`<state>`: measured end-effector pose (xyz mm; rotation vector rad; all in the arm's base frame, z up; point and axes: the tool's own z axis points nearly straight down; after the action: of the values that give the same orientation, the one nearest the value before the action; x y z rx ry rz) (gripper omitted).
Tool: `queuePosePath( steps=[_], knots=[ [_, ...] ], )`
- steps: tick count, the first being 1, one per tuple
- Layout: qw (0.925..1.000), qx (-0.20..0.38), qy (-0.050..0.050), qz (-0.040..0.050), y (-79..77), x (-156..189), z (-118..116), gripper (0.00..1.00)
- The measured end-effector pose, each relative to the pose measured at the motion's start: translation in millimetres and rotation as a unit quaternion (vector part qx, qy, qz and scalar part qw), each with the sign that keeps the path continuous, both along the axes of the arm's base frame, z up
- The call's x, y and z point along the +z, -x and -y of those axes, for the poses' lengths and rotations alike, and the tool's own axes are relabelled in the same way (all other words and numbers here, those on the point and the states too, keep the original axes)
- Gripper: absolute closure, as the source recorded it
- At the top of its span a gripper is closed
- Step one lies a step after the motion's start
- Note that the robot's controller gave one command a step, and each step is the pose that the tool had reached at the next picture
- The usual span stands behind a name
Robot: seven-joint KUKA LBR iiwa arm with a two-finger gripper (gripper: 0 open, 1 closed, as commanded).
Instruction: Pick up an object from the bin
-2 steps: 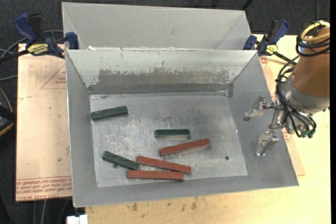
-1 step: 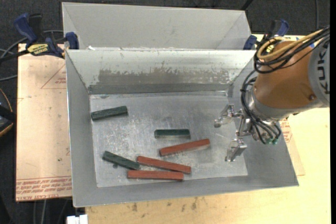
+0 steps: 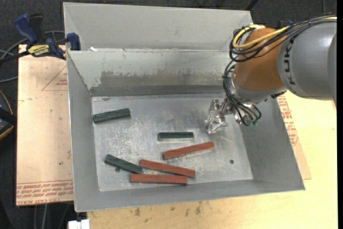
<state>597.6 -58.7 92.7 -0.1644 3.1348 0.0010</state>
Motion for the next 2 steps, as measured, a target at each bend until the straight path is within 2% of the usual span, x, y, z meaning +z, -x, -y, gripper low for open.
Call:
queuePosePath(
  steps=[1,2],
  knots=[
    [1.0,0.0,0.0,0.0,0.0,0.0,-0.1,0.0],
    [1.0,0.0,0.0,0.0,0.0,0.0,-0.1,0.0]
  ],
)
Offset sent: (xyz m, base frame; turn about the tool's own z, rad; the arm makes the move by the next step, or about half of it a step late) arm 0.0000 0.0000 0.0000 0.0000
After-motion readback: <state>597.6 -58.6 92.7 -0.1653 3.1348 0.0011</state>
